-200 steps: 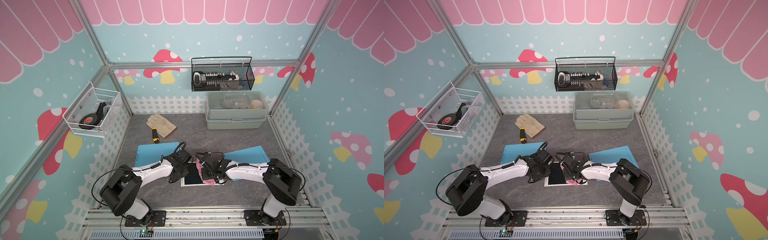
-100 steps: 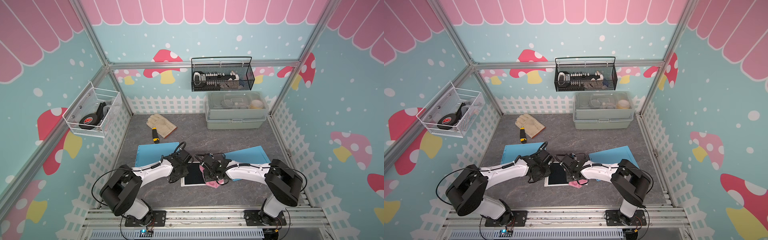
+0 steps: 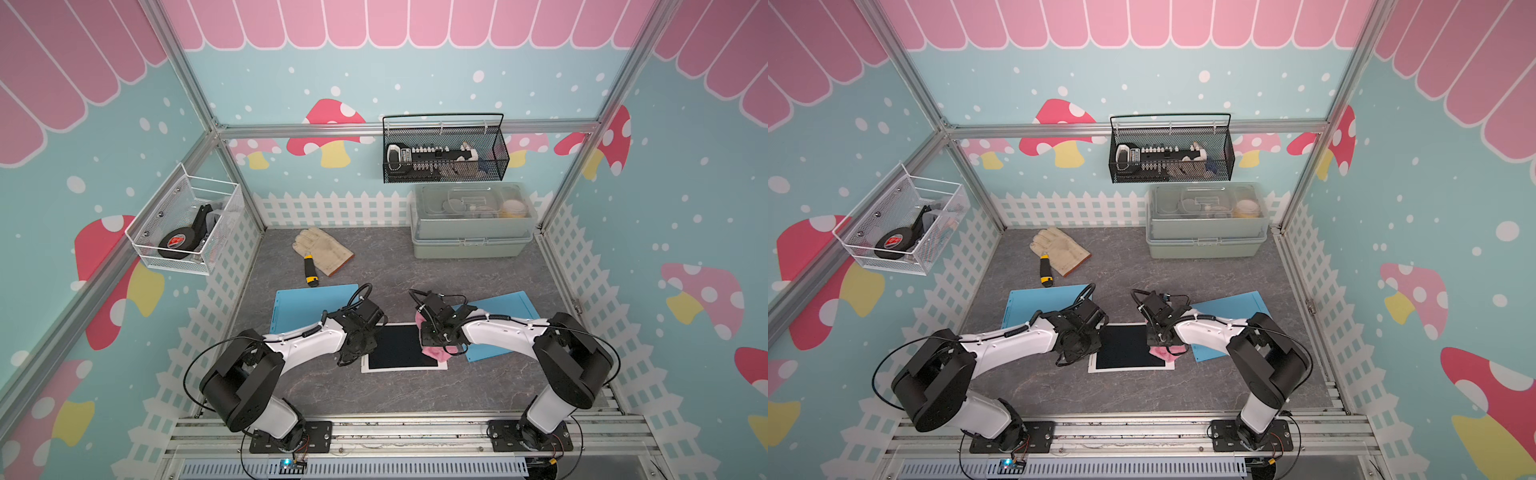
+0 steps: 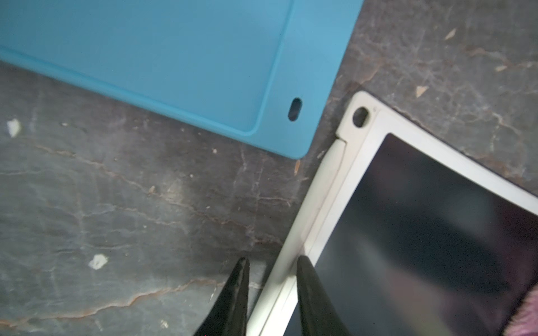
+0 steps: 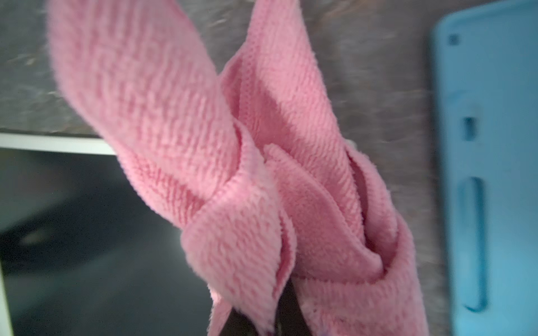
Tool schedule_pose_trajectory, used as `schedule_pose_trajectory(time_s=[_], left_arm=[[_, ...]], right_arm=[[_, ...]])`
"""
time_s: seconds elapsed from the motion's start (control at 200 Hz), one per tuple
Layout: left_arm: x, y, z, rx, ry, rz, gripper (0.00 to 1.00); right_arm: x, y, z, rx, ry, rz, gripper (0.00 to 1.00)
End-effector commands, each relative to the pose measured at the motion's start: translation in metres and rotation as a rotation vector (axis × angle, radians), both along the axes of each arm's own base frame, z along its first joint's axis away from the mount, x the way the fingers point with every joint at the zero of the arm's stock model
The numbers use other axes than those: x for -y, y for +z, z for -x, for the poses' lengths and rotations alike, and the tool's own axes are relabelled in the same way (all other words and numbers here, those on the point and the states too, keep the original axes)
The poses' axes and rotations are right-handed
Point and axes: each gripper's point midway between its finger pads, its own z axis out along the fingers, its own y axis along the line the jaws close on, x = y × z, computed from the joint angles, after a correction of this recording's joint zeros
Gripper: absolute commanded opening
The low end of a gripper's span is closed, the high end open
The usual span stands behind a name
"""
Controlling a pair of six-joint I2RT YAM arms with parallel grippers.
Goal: Wipe the drawing tablet
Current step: Wipe the dirt from the drawing tablet.
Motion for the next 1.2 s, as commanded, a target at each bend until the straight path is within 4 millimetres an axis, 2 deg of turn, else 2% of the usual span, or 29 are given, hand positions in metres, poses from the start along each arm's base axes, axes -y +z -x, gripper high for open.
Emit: schedule_pose_trajectory(time_s=[0.0,0.115,0.175,0.265,0.385,0.445,0.52,0.66,0.725,0.795,0.956,1.021,1.086,1.196], left_arm=[[-0.034,-0.041,0.044,-0.187,0.008,-0.147,0.29],[-0.032,-0.04,0.043,-0.184,0.009,-0.142,0.29],[-0.032,-0.04,0.043,-0.186,0.007,-0.144,0.29],[-0.032,-0.04,0.043,-0.187,0.005,-0.144,0.29],[-0.032,-0.041,0.043,-0.188,0.004,-0.145,0.29],[-0.033,-0.04,0.043,-0.188,0.004,-0.147,0.29],[-0.033,-0.04,0.043,-0.189,0.003,-0.148,0.29],[-0.034,-0.04,0.044,-0.189,0.001,-0.152,0.29],[-0.035,-0.04,0.044,-0.188,0.0,-0.154,0.29],[-0.035,-0.039,0.045,-0.19,-0.005,-0.156,0.28],[-0.034,-0.039,0.044,-0.19,-0.005,-0.154,0.29],[-0.034,-0.04,0.044,-0.191,-0.006,-0.155,0.29],[-0.034,-0.04,0.045,-0.194,-0.006,-0.156,0.28],[-0.033,-0.039,0.044,-0.191,-0.003,-0.15,0.29]], right_arm=[[0.021,-0.026,0.026,-0.133,-0.006,0.045,0.0],[0.066,-0.024,0.019,-0.124,-0.084,0.073,0.0],[0.072,-0.021,0.017,-0.111,-0.072,0.099,0.0],[0.048,-0.025,0.017,-0.132,-0.026,0.063,0.0],[-0.016,-0.021,0.02,-0.121,0.097,0.018,0.0],[-0.026,-0.02,0.019,-0.123,0.097,0.002,0.0],[-0.006,-0.017,0.011,-0.11,0.04,0.021,0.0],[0.067,-0.02,-0.001,-0.123,-0.096,0.099,0.0],[0.079,-0.018,-0.005,-0.113,-0.108,0.105,0.0],[0.062,-0.018,-0.006,-0.121,-0.076,0.066,0.0],[-0.016,-0.015,0.001,-0.104,0.078,0.019,0.0],[-0.027,-0.013,0.0,-0.103,0.084,0.005,0.0],[-0.013,-0.014,-0.005,-0.103,0.055,0.031,0.0],[0.038,-0.022,-0.011,-0.134,-0.033,0.083,0.0]])
